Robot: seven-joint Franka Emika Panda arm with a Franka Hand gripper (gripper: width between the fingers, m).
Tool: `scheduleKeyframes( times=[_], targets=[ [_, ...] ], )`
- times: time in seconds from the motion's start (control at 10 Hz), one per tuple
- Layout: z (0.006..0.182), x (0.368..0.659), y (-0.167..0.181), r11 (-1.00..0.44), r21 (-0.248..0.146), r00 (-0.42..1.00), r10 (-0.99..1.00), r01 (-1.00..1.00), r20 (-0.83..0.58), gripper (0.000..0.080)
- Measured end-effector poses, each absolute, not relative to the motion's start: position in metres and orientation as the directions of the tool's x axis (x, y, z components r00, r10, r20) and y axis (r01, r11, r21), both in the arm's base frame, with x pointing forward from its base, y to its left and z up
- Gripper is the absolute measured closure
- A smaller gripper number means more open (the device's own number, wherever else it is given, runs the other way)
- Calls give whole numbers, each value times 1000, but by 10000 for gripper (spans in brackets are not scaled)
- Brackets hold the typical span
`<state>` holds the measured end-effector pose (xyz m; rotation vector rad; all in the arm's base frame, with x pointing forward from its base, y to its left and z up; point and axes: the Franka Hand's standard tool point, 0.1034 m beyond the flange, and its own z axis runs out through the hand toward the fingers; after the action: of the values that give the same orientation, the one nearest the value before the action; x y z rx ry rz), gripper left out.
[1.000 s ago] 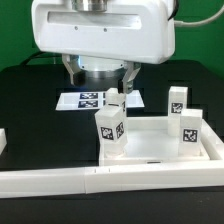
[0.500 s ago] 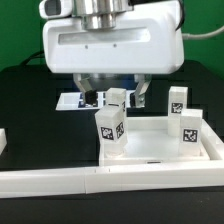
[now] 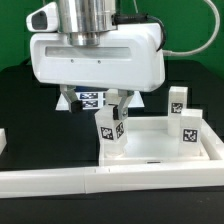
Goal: Assemble square table
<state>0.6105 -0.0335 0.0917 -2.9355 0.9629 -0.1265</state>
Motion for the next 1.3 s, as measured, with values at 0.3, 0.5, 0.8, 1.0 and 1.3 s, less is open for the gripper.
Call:
scheduleKeyframes(
  times=[0.3,0.5,0.8,1.0,1.3],
  targets=[
    [91,610,-34,-716,-80,714,-698,-694,51,366],
    [91,610,-34,-605,-87,605,-796,-791,38,512],
    [89,609,-34,-409,-90,409,-912,-908,18,512],
    [89,608,-32,-103,-90,106,-994,-991,-29,512],
    [88,617,-15,306,-115,-295,-950,-945,-100,511]
  ],
)
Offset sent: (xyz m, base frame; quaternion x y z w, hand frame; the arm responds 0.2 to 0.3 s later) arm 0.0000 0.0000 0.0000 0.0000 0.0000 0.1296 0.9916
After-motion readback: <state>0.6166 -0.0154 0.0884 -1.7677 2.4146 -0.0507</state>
